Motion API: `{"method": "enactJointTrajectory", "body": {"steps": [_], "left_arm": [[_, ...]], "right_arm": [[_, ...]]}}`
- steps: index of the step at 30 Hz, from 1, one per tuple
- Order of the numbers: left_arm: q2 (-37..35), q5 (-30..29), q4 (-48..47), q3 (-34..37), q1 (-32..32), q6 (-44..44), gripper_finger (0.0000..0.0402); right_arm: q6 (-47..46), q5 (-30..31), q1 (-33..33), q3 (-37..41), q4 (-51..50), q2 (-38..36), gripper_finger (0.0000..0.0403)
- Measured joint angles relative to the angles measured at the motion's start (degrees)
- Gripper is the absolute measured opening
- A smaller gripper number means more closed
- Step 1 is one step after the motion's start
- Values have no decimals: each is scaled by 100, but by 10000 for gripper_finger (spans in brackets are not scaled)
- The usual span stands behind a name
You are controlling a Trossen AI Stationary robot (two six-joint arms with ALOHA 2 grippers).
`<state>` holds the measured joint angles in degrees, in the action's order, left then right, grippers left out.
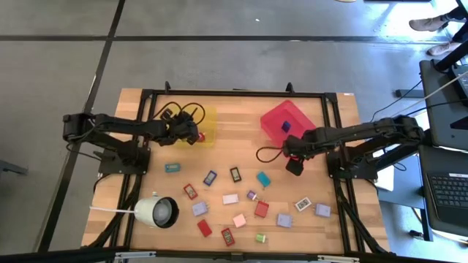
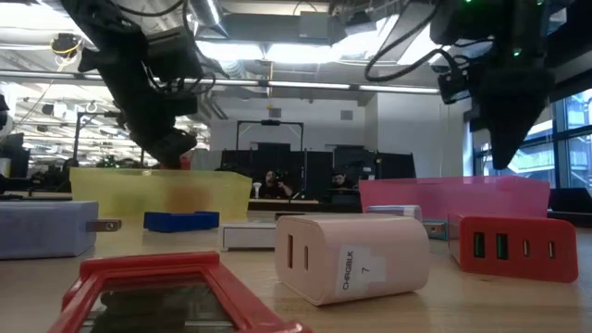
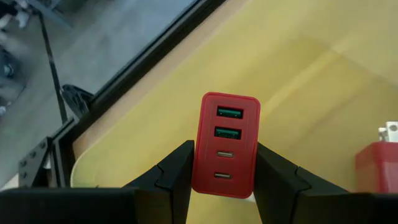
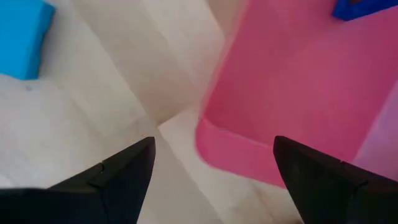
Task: Pick & Place Office items
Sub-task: Put the top red charger adapter into the yellow bin
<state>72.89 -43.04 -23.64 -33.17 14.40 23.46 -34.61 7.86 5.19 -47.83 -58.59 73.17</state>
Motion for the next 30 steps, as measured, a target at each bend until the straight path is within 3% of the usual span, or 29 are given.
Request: {"method": "enactJointTrajectory", "body": {"steps": [6, 16, 30], "left_arm": [[-1, 320, -77, 0, 89, -3, 134], [-5, 332, -338, -4, 72, -22, 134], [6, 767, -346, 2, 66, -175, 173]], "right_arm": [[-470, 17, 624, 0, 44, 0, 331], [-1473, -40, 1390, 0, 48, 0, 331], [-1578, -123, 2467, 0, 166, 6, 331]]}}
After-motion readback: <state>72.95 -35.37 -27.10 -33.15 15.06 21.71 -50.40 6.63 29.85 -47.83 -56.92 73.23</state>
